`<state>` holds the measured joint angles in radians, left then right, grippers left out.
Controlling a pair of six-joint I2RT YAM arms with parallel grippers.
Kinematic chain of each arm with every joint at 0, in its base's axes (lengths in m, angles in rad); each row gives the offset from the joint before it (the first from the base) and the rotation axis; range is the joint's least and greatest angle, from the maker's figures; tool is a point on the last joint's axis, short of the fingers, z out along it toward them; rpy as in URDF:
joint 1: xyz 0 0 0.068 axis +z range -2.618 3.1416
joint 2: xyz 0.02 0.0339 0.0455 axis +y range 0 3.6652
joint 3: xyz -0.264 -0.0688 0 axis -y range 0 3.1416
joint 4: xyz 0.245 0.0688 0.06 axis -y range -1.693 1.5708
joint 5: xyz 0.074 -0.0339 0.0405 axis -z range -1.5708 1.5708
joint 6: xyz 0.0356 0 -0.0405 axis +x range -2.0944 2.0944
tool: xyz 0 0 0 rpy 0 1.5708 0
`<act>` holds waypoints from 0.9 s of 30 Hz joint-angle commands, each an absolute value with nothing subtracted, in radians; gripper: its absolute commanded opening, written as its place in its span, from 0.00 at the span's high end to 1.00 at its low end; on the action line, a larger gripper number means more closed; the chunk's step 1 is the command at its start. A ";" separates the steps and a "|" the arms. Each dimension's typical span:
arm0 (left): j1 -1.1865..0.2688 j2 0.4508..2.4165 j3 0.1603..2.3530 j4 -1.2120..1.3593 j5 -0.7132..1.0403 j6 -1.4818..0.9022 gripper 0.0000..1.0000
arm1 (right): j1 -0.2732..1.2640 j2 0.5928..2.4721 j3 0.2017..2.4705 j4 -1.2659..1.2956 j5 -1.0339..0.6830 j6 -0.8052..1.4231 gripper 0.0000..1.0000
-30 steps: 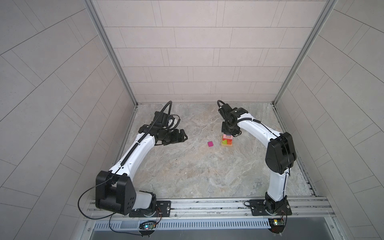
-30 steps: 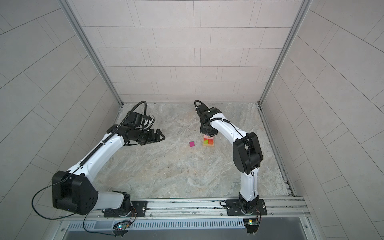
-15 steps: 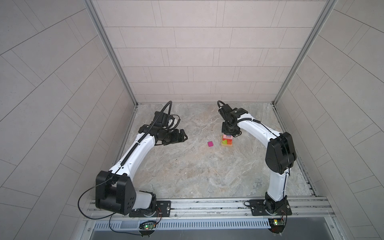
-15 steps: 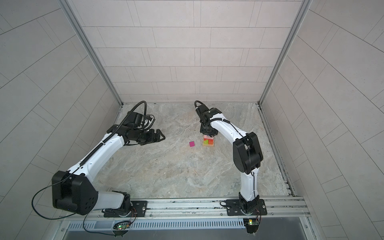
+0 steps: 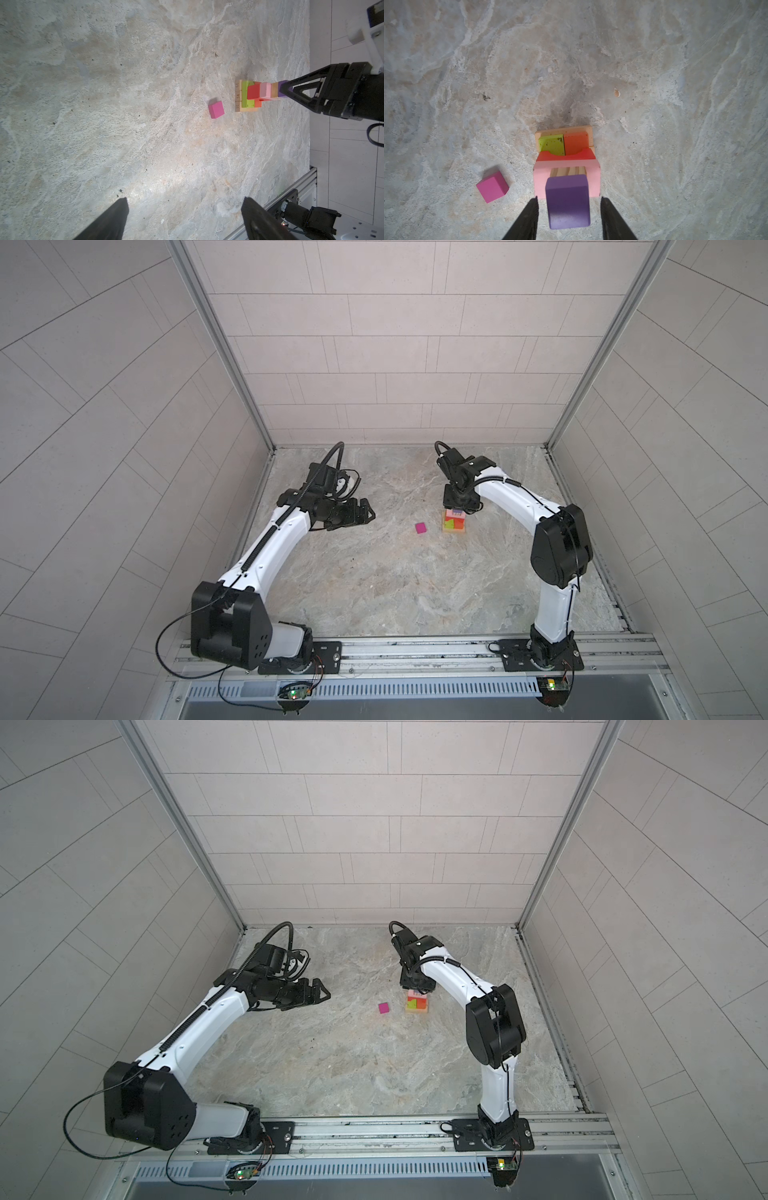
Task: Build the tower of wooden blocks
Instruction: 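Open the right gripper and raise it off the purple cube, then move the right gripper toward the magenta cube beside the stack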
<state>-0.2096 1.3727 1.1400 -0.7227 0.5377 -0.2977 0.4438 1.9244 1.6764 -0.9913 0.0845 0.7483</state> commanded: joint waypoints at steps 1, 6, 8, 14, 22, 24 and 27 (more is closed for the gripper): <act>-0.210 1.356 1.133 -0.733 0.535 -0.288 0.08 | 0.440 1.920 1.672 -0.997 0.091 0.749 0.50; -0.210 1.356 1.133 -0.733 0.536 -0.289 0.08 | 0.440 1.898 1.675 -0.990 0.086 0.740 0.49; -0.210 1.356 1.132 -0.732 0.537 -0.288 0.08 | 0.440 1.881 1.674 -0.986 0.087 0.734 0.49; -0.211 1.353 1.133 -0.732 0.538 -0.290 0.08 | 0.443 1.813 1.652 -0.970 0.095 0.713 0.48; -0.210 1.351 1.132 -0.733 0.536 -0.288 0.08 | 0.453 1.742 1.620 -0.970 0.105 0.652 0.48; -0.209 1.349 1.134 -0.733 0.535 -0.289 0.08 | 0.458 1.719 1.603 -0.961 0.101 0.637 0.48; -0.210 1.350 1.134 -0.733 0.533 -0.288 0.08 | 0.468 1.684 1.571 -0.939 0.087 0.614 0.45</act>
<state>-0.2096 1.3727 1.1400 -0.7227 0.5377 -0.2977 0.4561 1.7317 1.5932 -0.9440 0.0826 0.6483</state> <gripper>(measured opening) 0.921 0.544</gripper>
